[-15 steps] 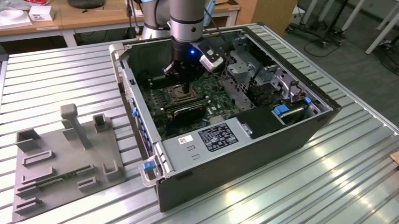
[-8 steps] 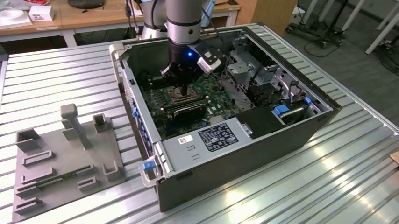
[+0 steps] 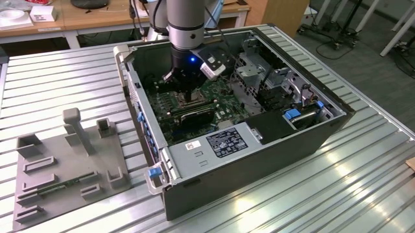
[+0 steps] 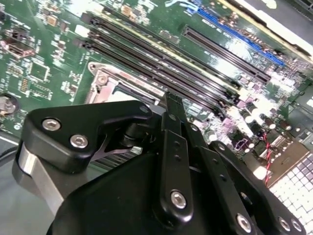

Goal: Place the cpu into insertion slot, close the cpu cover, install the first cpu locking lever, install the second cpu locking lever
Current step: 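Install the second cpu locking lever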

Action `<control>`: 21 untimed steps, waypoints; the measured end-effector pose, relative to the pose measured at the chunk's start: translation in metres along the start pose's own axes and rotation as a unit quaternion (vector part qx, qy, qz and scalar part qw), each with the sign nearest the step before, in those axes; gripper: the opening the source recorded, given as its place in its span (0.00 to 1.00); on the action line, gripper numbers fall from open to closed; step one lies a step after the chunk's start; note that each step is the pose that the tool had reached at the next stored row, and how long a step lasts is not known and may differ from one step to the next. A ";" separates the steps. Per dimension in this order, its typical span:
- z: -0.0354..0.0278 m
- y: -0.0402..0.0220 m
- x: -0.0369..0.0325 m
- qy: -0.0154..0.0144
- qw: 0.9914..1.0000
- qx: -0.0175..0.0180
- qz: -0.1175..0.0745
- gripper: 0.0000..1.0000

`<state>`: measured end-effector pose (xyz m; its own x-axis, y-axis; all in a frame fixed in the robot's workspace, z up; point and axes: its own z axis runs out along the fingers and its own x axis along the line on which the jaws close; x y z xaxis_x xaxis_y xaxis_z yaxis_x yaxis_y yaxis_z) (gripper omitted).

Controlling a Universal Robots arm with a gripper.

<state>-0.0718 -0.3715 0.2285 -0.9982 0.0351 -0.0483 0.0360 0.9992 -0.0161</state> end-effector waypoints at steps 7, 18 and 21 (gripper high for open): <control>0.0074 -0.0014 0.0078 -0.001 1.000 0.000 0.000 0.11; 0.0144 -0.0022 0.0136 -0.001 1.000 0.000 0.000 0.11; 0.0144 -0.0018 0.0137 -0.001 1.000 0.000 0.000 0.11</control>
<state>-0.0848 -0.3730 0.2135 -0.9981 0.0352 -0.0502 0.0361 0.9992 -0.0162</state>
